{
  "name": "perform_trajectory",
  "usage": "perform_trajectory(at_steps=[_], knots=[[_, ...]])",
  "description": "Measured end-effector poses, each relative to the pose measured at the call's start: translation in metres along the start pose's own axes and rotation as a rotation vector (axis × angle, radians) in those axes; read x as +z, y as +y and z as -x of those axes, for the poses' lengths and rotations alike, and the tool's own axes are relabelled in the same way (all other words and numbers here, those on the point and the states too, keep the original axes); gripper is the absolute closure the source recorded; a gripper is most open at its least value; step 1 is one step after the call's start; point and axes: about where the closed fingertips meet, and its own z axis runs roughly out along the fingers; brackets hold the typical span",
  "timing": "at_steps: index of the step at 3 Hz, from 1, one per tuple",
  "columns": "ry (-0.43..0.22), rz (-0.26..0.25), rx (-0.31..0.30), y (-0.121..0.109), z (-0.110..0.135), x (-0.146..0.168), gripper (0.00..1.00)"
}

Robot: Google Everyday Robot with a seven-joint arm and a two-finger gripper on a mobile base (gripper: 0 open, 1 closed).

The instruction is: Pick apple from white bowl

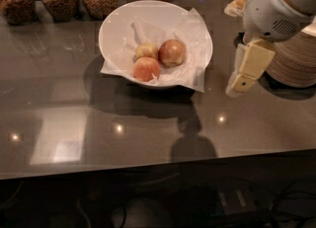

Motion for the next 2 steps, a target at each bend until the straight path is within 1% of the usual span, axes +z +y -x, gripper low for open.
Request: perform_trajectory(at_steps=[1,2], knots=[[-0.069,-0.028,-0.042,-0.025,0.03,0.018,0.19],[-0.116,-0.047,-0.075,-0.048,0.051,0.039,0.42]])
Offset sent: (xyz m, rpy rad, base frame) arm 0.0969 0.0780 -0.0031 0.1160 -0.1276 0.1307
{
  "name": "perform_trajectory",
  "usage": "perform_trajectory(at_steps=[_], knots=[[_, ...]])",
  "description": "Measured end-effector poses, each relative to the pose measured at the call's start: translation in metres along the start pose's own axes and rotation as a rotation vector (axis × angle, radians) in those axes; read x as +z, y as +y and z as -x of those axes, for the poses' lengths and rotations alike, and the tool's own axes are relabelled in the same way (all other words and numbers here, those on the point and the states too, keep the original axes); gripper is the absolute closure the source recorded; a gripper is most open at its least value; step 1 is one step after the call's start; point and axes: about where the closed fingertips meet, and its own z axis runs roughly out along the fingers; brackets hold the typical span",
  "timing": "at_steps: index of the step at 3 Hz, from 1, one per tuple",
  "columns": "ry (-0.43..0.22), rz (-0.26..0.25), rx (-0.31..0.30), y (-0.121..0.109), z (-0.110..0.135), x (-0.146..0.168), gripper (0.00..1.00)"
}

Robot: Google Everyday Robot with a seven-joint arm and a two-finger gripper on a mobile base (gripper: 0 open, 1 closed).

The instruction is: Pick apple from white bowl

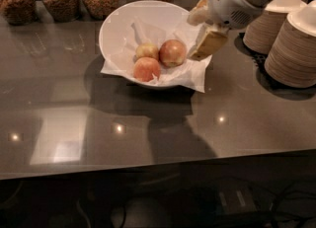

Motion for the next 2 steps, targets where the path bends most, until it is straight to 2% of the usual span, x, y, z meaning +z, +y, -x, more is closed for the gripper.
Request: perform_trajectory(at_steps=[1,2], knots=[[-0.035,-0.018,-0.021,-0.018,0.01,0.022,0.48],[-0.057,-0.026,-0.027,-0.031,0.014,0.039,0.46]])
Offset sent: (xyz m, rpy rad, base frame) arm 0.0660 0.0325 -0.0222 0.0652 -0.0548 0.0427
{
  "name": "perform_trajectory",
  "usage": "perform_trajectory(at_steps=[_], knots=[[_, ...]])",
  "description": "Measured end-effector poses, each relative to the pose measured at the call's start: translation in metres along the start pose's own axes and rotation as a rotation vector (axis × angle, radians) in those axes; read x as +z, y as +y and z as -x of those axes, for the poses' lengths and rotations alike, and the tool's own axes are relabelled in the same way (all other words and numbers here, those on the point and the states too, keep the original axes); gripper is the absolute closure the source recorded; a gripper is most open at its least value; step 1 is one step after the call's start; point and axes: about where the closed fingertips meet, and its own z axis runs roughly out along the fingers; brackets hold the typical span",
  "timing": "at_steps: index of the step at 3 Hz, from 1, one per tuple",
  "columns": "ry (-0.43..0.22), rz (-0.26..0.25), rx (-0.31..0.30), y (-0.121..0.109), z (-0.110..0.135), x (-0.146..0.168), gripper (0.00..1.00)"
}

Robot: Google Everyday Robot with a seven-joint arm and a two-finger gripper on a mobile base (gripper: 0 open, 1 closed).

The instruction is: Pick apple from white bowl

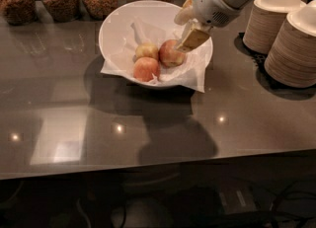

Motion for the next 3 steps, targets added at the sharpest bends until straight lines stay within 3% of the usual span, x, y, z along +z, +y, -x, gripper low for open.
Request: perform_trajectory(at_steps=[1,3], knots=[[-0.008,0.009,0.003,-0.007,-0.002,0.016,0.4],[0.008,0.086,0.02,-0.005,-0.009,0.06,0.41]])
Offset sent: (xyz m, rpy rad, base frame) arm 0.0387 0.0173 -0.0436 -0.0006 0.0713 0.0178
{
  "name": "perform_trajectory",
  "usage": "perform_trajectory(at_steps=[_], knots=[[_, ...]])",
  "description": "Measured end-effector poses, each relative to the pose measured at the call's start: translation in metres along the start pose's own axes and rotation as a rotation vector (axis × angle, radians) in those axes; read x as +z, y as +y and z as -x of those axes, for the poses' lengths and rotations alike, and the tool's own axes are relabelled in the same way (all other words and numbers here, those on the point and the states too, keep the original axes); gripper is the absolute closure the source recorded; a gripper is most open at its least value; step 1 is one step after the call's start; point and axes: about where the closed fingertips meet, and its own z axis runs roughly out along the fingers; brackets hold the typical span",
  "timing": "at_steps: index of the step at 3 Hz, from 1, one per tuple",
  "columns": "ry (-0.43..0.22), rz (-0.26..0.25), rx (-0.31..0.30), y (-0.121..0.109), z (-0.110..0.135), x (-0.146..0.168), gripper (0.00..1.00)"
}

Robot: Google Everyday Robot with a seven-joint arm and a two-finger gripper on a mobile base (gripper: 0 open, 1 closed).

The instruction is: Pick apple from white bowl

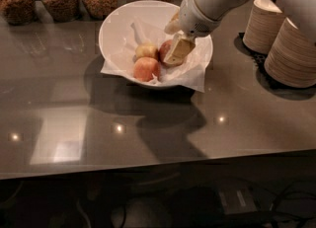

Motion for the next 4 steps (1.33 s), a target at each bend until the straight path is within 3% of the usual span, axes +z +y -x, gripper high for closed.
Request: perform_trajectory(at_steps=[1,4], knots=[[0.022,0.049,0.009,0.002,-0.006,0.025,0.42],[0.033,0.021,0.017,-0.022,-0.008,0.027,0.33]])
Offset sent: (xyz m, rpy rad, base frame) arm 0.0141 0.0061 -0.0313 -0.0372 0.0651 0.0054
